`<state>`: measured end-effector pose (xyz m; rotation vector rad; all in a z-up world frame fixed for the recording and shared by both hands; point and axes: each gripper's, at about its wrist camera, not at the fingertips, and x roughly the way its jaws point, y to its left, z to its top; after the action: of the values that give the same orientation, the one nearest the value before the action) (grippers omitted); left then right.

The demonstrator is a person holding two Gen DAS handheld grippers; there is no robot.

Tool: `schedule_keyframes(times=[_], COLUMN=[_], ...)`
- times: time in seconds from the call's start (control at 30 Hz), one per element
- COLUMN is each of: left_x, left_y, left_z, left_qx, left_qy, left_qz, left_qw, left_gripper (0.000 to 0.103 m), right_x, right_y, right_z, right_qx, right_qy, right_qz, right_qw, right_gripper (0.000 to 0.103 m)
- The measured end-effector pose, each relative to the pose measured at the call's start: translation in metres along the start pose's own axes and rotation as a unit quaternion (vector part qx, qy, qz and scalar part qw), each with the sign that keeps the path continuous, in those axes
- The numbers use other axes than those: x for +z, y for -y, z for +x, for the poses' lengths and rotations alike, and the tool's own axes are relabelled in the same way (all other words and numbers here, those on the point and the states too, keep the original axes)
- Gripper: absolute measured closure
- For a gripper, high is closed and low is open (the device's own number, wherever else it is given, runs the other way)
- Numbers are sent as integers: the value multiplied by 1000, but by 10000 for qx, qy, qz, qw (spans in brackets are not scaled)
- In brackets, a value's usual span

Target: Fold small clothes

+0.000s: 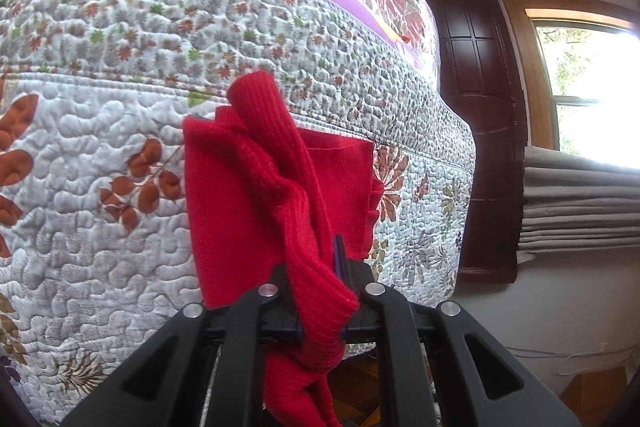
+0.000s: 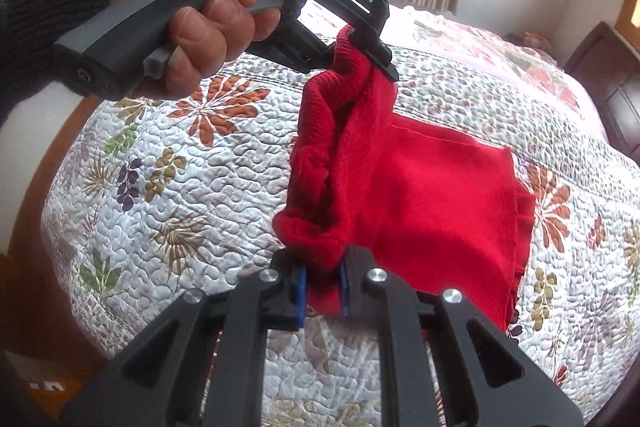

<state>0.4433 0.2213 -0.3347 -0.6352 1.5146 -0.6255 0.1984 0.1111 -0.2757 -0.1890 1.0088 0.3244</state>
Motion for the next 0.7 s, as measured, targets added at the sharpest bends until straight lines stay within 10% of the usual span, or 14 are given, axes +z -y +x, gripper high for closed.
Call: schedule_keyframes(times=[0.7], left_x=[8], left_y=[82], left_z=[124], left_qx=[769], left_qy=[-337], left_qz=[366], left_qw=[9958], left_gripper=[92], right_x=[-55], right_y=[132], right_z=[7], right_qx=[7], right_qy=[-82], right_qz=[1206], right_qw=[9927], right_gripper=[93])
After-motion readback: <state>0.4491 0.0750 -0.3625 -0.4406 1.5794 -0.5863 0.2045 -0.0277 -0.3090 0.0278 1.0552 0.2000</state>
